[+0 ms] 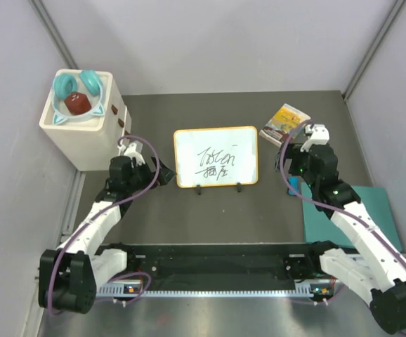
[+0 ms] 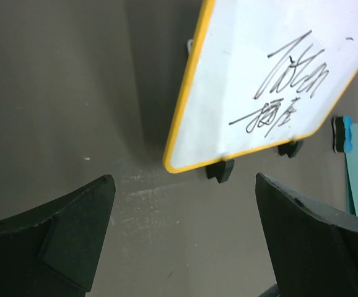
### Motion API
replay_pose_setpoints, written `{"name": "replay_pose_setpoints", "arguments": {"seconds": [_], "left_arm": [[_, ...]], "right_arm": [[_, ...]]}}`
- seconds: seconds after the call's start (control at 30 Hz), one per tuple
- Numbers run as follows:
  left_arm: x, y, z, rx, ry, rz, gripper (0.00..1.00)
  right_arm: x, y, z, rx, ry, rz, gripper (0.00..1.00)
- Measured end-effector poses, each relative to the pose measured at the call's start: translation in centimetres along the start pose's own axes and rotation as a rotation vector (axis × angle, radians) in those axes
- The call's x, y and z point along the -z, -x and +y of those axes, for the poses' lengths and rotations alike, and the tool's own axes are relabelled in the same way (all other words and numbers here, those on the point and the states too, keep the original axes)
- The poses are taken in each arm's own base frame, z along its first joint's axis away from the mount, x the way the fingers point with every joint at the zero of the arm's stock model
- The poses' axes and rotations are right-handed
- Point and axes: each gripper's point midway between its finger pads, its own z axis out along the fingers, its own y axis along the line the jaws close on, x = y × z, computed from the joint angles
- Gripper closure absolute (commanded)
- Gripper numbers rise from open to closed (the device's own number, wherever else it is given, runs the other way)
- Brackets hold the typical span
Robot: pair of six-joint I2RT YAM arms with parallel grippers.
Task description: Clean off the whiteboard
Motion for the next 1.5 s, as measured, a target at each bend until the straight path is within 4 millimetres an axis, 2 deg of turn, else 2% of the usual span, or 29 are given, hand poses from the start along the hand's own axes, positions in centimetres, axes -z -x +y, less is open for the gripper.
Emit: {"name": "replay_pose_setpoints", "arguments": {"seconds": [0.13,0.3,0.33,0.5,0.6,0.63,0.73,0.83,0.9,0.93,1.0,1.27,1.5], "left_arm": [[0.0,-0.9,-0.1,0.005,-0.023,0.026,0.01],[0.0,-0.8,-0.7,-0.022,-0.069,0.003,0.01],[0.1,-0.8,-0.9,-0.029,-0.088,-0.005,0.01],[0.2,-1.0,-1.8,-0.063,-0.160,-0.029,0.01],[0.2,-0.8,-2.2,-0.079,-0.184,-0.034,0.01],[0.1,-0.7,-2.3,-0.085,-0.193,-0.037,0.01],[-0.1,-0.9,-2.4,-0.092,-0.206,-0.030,0.01],[-0.2,-1.2,-2.3,-0.093,-0.211,-0.014,0.01],[-0.4,-1.6,-2.3,-0.091,-0.215,0.003,0.01],[-0.5,-1.8,-2.2,-0.088,-0.216,0.011,0.01],[-0.6,-2.1,-2.1,-0.083,-0.217,0.025,0.01],[-0.7,-2.4,-1.9,-0.080,-0.217,0.040,0.01],[-0.8,-2.5,-1.8,-0.089,-0.215,0.043,0.01]], "right_arm": [[-0.3,-1.3,-1.5,-0.028,-0.074,0.053,0.01],[-1.7,-4.4,-3.6,-0.064,-0.151,0.182,0.01],[-2.0,-5.1,-4.0,-0.072,-0.163,0.210,0.04],[-3.1,-8.0,-4.8,-0.082,-0.198,0.324,0.01],[-4.0,-10.2,-5.6,-0.071,-0.234,0.434,0.12],[-4.2,-10.8,-5.8,-0.066,-0.244,0.465,0.20],[-4.6,-12.0,-6.3,-0.055,-0.273,0.529,0.63],[-4.8,-12.8,-6.5,-0.049,-0.286,0.560,0.62],[-4.8,-13.3,-6.7,-0.047,-0.294,0.578,0.56],[-4.8,-13.6,-6.8,-0.047,-0.301,0.590,0.49],[-4.8,-14.0,-7.0,-0.046,-0.316,0.607,0.46],[-4.8,-14.2,-7.4,-0.040,-0.335,0.613,0.47],[-5.3,-16.3,-8.2,-0.050,-0.355,0.684,0.50]]}}
